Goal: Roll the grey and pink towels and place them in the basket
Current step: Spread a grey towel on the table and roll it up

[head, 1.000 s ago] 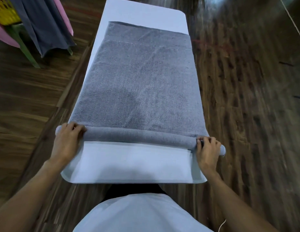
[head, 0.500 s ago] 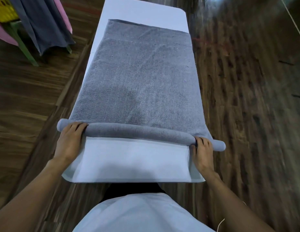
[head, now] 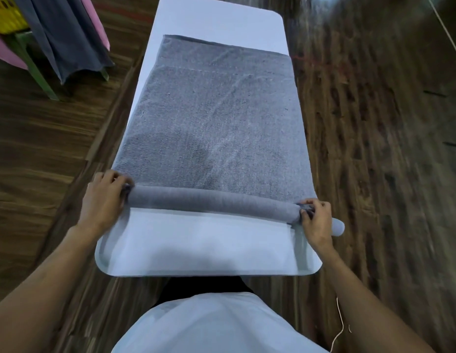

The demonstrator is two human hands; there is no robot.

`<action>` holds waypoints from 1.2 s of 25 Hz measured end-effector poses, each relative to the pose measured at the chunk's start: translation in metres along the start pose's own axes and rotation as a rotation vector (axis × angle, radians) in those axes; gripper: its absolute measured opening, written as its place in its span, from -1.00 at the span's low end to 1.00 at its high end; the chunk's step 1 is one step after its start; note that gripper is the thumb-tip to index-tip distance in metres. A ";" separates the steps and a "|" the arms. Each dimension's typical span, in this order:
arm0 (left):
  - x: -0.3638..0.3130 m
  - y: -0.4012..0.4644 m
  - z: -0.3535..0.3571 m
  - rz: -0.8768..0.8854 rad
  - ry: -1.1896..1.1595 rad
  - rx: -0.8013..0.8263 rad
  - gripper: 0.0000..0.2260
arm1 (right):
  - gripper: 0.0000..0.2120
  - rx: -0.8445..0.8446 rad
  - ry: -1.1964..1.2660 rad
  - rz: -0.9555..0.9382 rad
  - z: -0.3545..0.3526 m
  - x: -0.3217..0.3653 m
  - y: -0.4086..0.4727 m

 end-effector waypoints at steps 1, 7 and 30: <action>0.000 -0.006 0.004 -0.003 0.058 -0.058 -0.72 | -0.81 -0.061 -0.096 0.002 0.000 0.003 -0.001; -0.001 -0.051 0.041 0.035 0.134 -0.101 -0.53 | -0.68 -0.045 -0.299 -0.139 0.027 0.014 -0.038; -0.136 0.111 0.038 -0.028 -0.079 -0.031 -0.62 | -0.58 0.203 -0.035 -0.222 0.110 0.146 0.133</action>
Point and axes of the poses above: each hand's wrist, its own y-axis towards the middle knuckle, its own z-axis out of the palm, x = y × z, the point moved 6 cm from there along y, towards the middle knuckle, and after that the axes turned 13 degrees about -z, right-handed, at the moved point
